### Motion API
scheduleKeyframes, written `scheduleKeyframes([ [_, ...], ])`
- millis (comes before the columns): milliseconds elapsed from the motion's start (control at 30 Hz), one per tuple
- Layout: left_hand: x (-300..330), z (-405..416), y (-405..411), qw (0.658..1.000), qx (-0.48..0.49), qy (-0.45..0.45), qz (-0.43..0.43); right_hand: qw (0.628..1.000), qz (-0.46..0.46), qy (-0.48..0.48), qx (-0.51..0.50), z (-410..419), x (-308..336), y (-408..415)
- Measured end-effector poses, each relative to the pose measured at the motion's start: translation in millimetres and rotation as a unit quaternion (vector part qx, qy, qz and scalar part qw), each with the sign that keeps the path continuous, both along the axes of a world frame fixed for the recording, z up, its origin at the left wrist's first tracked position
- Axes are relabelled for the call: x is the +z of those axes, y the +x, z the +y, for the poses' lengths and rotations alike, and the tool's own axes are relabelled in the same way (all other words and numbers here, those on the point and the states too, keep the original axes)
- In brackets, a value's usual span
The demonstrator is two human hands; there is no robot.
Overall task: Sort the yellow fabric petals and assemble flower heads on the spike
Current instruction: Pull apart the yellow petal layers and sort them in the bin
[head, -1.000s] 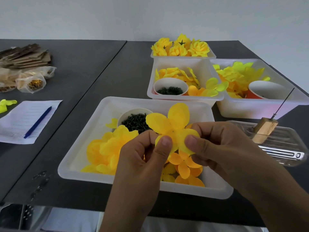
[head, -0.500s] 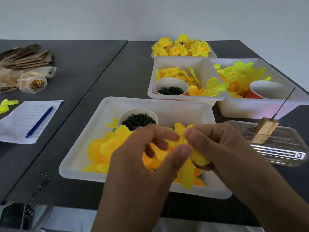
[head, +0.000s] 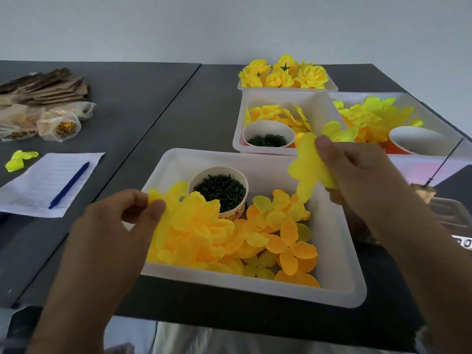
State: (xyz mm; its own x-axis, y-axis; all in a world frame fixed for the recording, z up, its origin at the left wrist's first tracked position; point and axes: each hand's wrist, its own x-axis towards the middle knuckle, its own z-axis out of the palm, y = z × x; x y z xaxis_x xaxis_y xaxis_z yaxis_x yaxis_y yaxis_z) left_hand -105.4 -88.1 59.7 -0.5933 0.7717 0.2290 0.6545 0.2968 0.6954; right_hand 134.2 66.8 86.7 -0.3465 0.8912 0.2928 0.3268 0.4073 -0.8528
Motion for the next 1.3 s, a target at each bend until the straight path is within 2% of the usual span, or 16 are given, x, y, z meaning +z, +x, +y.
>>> scheduleKeyframes([
  [100, -3.3, 0.0, -1.6, 0.998, -0.019, -0.049, 0.030, 0.988, -0.147, 0.039, 0.025, 15.8, -5.2, -21.0],
  [167, -5.7, -0.3, -2.1, 0.996, -0.011, -0.078, 0.034, 0.965, -0.258, 0.017, 0.037, 19.1, -10.1, -28.0],
  [233, -5.1, -0.1, -1.9, 0.998, 0.007, -0.064, 0.028, 0.942, -0.333, 0.017, 0.036, 17.9, -12.1, -27.7],
  [367, -2.1, 3.3, 1.4, 0.998, -0.001, 0.022, 0.057, 0.935, -0.352, 0.038, 0.021, 17.4, -7.6, -15.2],
  [467, -2.6, 7.0, 4.9, 0.992, -0.081, 0.020, 0.093, 0.912, -0.404, 0.026, 0.063, 16.8, -9.9, -4.0],
  [567, -8.2, 8.0, 9.7, 0.981, -0.162, -0.095, 0.052, 0.864, -0.490, 0.001, 0.120, 7.5, -18.3, -3.0],
  [633, -13.9, 8.2, 13.2, 0.961, -0.179, -0.205, 0.053, 0.804, -0.576, 0.056, 0.138, 0.5, -28.6, -9.2],
  [700, -17.8, 8.6, 15.1, 0.956, -0.174, -0.227, 0.067, 0.769, -0.611, 0.103, 0.156, -6.1, -43.2, -18.5],
  [867, -17.7, 8.2, 16.5, 0.959, -0.191, -0.198, 0.071, 0.783, -0.585, 0.126, 0.168, -10.6, -59.4, -28.5],
  [1000, -17.7, 8.0, 24.3, 0.951, -0.238, -0.192, 0.042, 0.786, -0.581, 0.062, 0.202, 0.6, -41.3, -21.1],
  [1133, -20.0, 12.2, 37.1, 0.937, -0.268, -0.214, 0.070, 0.799, -0.556, 0.030, 0.228, 7.6, -20.2, -12.8],
  [1300, -23.2, 18.2, 51.8, 0.934, -0.287, -0.193, 0.087, 0.835, -0.520, 0.072, 0.163, 13.3, 7.4, 0.2],
])
